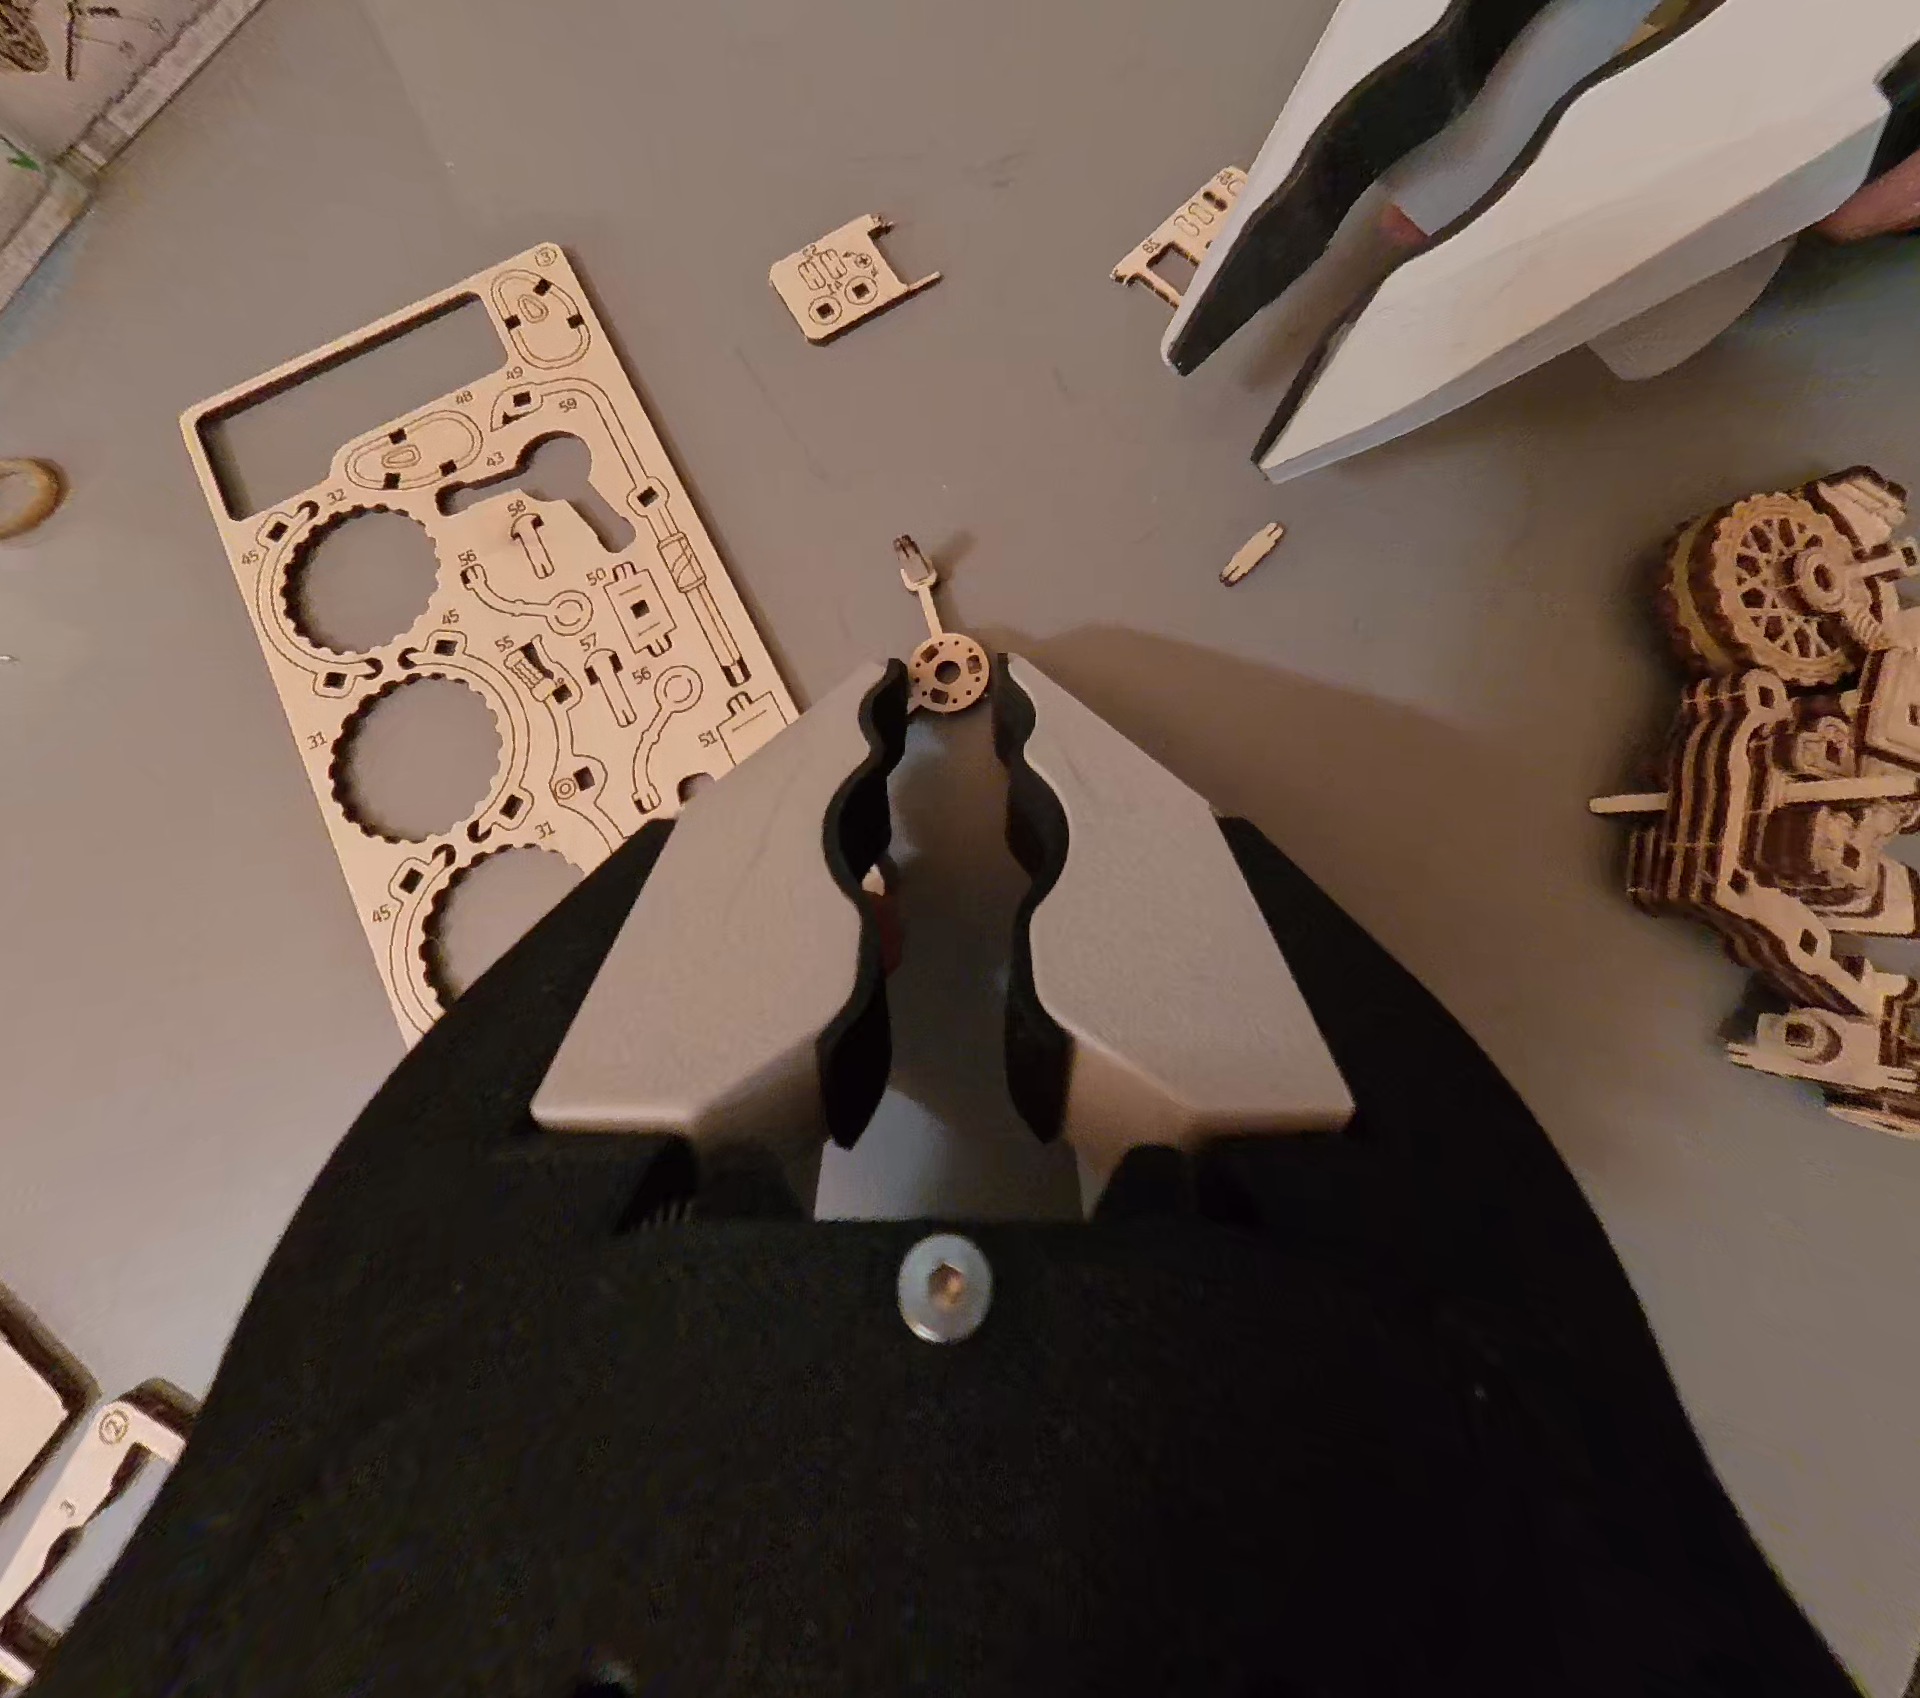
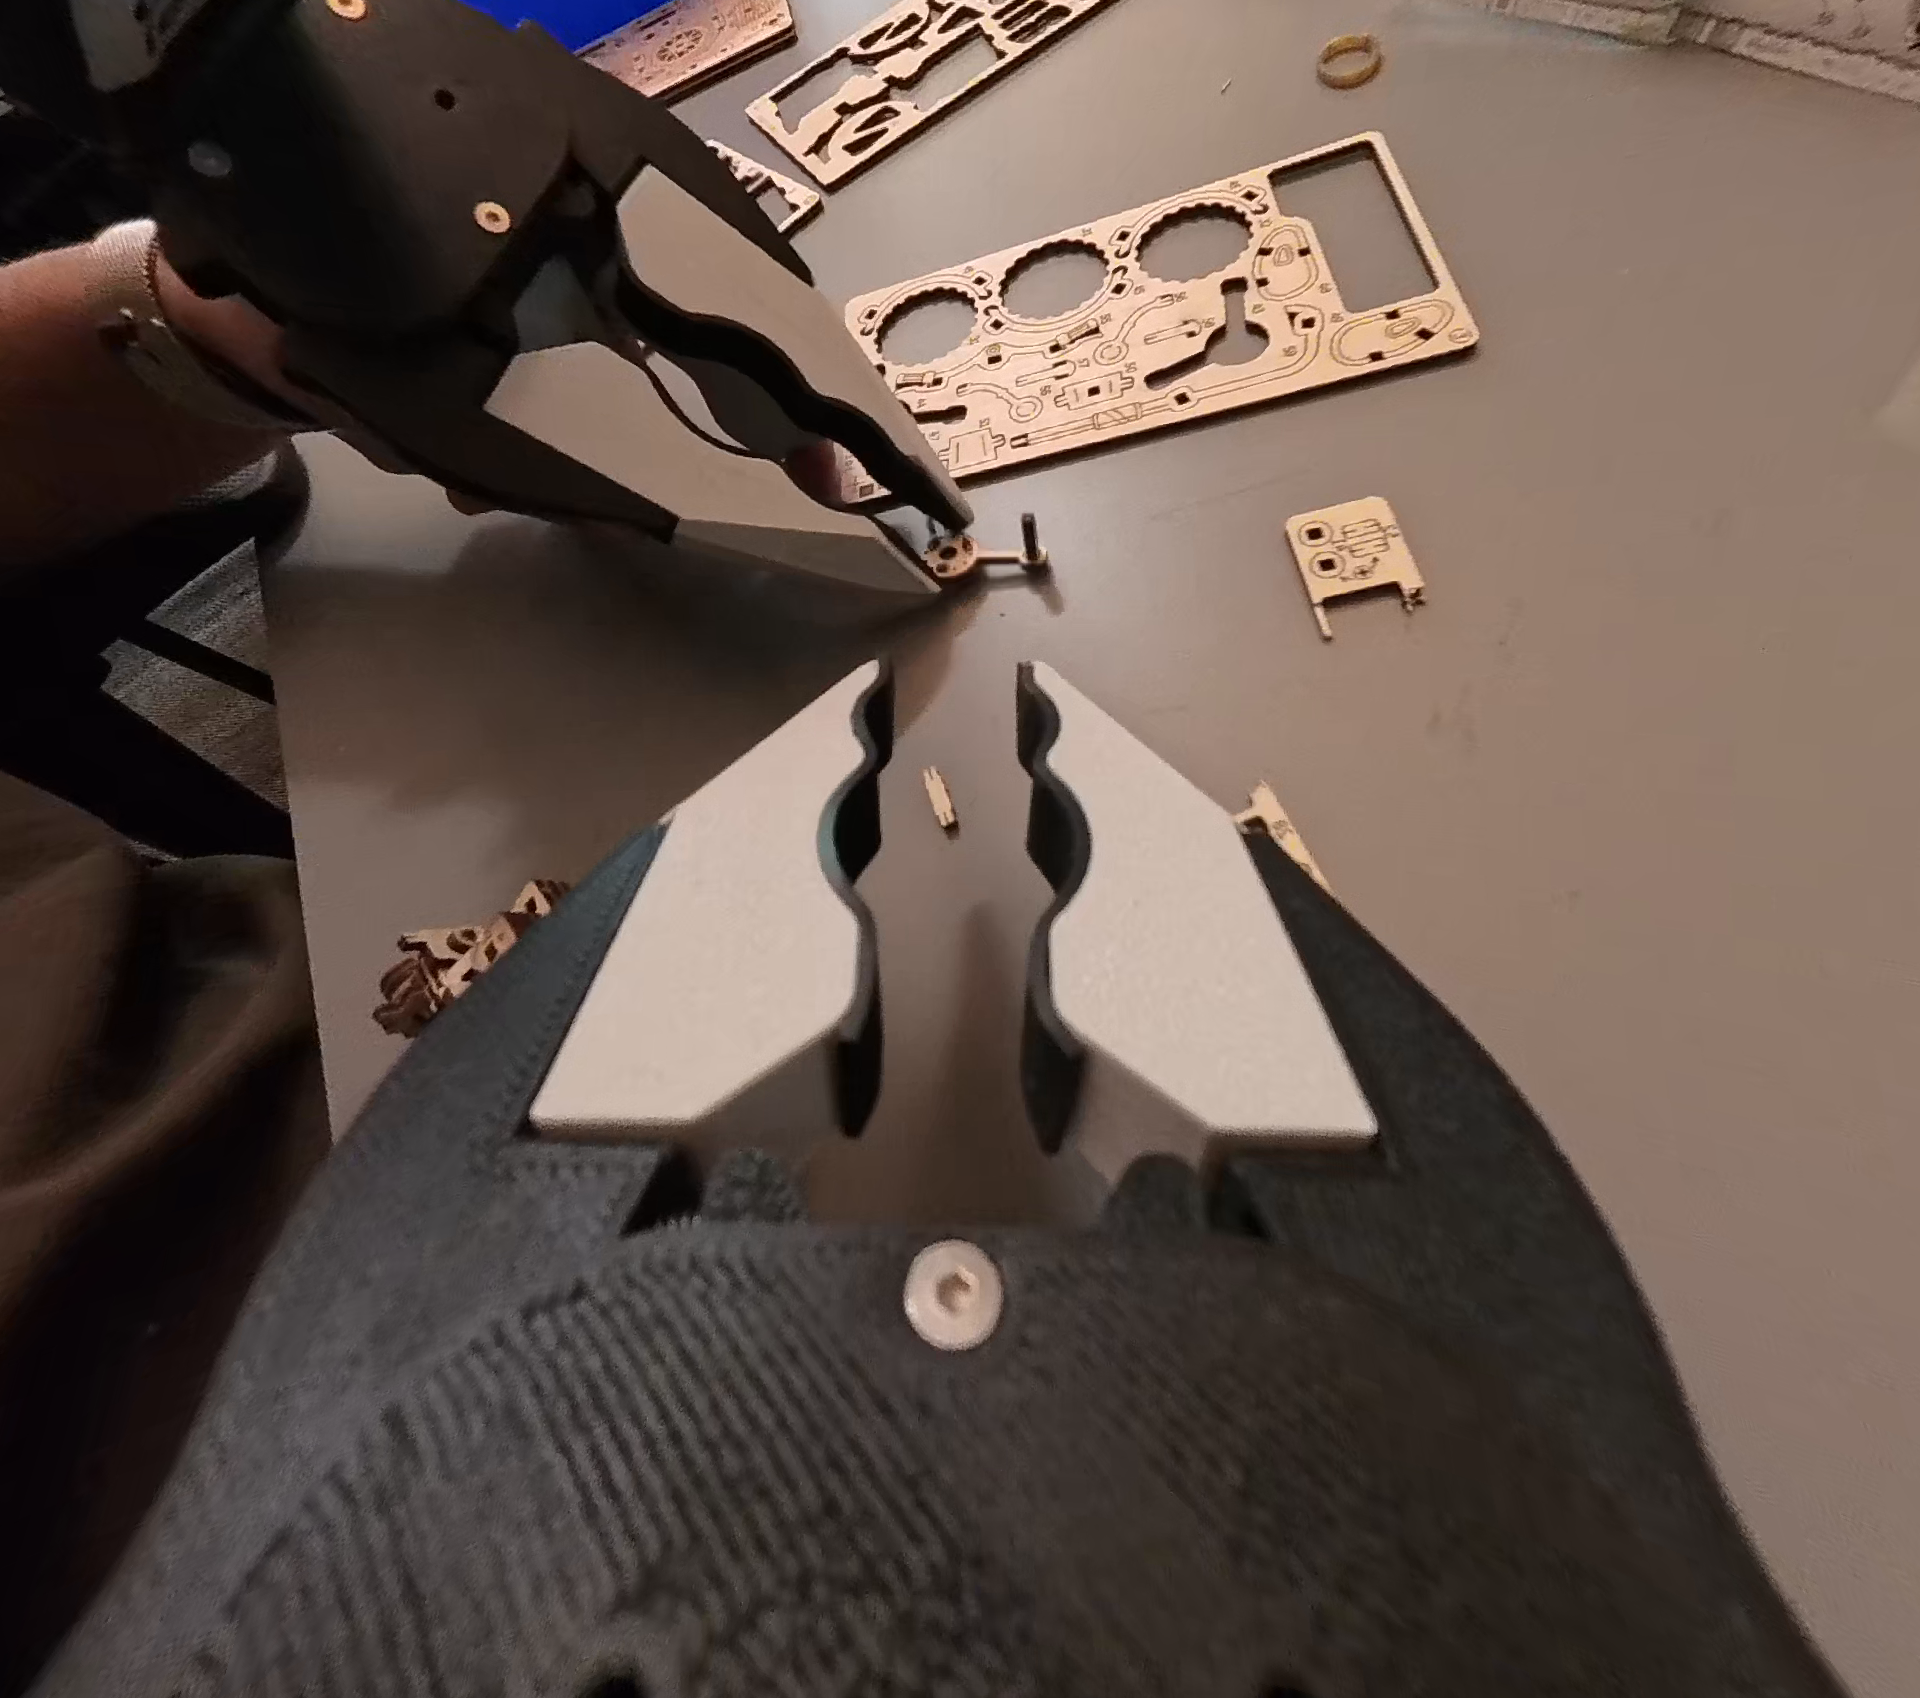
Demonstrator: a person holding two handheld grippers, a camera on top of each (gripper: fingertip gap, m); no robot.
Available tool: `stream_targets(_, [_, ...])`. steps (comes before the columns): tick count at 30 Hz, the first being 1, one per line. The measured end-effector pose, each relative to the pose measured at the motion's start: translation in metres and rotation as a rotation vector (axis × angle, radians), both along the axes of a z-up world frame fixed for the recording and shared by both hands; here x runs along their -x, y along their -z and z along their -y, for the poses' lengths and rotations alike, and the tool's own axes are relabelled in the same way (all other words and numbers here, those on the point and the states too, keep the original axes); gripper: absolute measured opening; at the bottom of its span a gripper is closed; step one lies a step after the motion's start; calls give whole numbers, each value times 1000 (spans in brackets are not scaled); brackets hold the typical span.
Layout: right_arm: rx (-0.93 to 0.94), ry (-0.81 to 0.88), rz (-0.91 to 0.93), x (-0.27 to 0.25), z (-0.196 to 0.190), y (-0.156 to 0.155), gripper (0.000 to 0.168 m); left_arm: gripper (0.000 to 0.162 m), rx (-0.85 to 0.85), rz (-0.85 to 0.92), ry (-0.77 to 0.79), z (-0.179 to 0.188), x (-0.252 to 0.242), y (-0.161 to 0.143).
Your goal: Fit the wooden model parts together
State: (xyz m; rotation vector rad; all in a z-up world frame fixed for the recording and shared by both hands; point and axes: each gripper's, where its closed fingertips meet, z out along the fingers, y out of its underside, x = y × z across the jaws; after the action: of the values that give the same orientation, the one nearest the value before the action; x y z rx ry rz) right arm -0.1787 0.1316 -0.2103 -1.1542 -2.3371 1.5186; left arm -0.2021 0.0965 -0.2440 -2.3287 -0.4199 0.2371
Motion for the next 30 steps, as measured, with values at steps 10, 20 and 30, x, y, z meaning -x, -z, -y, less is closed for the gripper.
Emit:
stream_targets(10, [291,62,94,5,1,-26,21,13,-217,-169,21,-18,-5,-49])
stream_targets(20, [678,170,215,13,-9,-57,16,13,-370,-289,-10,-32,-17,-86])
stream_targets(30, [754,173,257,12,-7,-58,5,13,-399,-283,-7,-39,-27,-90])
